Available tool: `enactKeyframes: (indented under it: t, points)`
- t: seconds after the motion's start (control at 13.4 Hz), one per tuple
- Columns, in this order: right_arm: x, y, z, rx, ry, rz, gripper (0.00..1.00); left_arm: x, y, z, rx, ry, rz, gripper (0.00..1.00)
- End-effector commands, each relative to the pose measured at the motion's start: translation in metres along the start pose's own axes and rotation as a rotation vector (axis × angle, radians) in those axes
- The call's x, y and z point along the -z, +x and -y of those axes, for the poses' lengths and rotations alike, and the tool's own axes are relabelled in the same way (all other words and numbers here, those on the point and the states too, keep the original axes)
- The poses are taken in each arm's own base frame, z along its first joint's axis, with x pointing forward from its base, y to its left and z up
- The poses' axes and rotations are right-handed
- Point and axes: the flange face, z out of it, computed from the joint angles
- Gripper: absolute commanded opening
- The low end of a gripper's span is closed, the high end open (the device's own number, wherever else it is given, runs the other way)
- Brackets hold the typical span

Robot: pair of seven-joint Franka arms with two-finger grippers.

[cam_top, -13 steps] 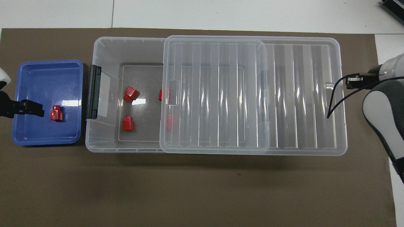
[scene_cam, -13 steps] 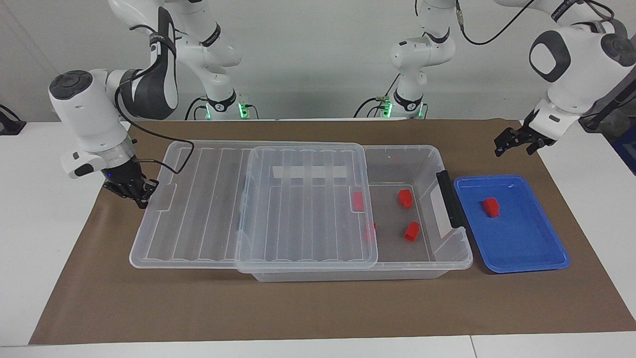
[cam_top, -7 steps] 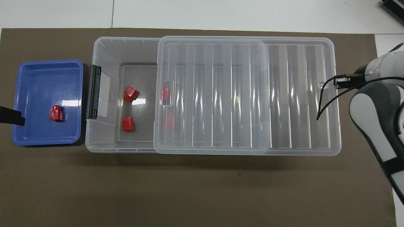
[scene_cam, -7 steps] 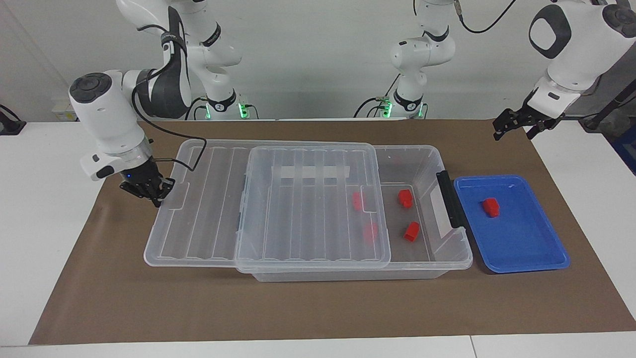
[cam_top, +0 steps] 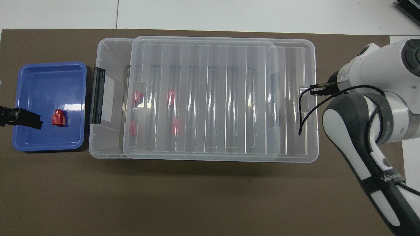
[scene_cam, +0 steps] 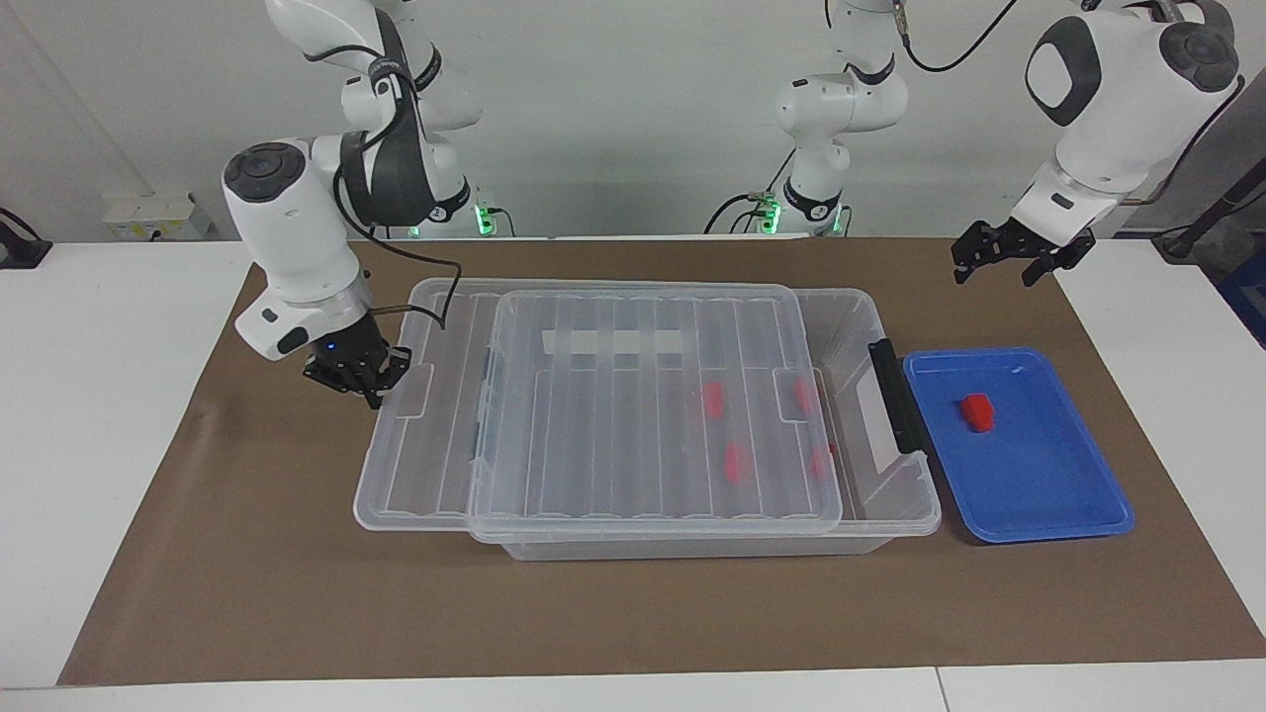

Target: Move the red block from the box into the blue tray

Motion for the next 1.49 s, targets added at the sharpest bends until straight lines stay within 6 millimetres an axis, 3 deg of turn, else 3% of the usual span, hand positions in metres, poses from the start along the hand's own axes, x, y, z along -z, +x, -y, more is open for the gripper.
enactKeyframes:
  t: [0.0, 0.15, 0.3, 0.37, 0.75, 1.19, 1.42]
  points:
    - [0.005, -0.005, 0.039, 0.022, 0.018, 0.007, 0.0, 0.034, 0.0, -0.013, -0.027, 0.011, 0.01, 1.0]
    - [0.006, -0.008, 0.058, 0.009, 0.022, 0.011, 0.0, 0.025, -0.002, -0.012, -0.026, 0.008, 0.014, 1.0]
    - [0.007, -0.009, 0.065, 0.01, 0.034, 0.011, 0.0, 0.016, 0.008, -0.007, -0.019, 0.004, 0.033, 1.0]
    - [0.007, -0.01, 0.07, 0.01, 0.045, 0.013, 0.0, 0.022, 0.008, -0.007, -0.02, 0.005, 0.026, 1.0]
    - [0.008, -0.011, 0.081, 0.027, 0.05, 0.013, 0.0, 0.021, 0.017, -0.008, -0.031, 0.002, 0.044, 1.0]
    - [0.009, -0.012, 0.087, 0.034, 0.056, 0.011, 0.0, 0.031, 0.01, -0.011, -0.027, 0.008, 0.015, 1.0]
    - [0.011, -0.01, 0.082, 0.026, 0.057, 0.009, 0.0, 0.027, 0.007, -0.006, -0.017, 0.005, 0.026, 1.0]
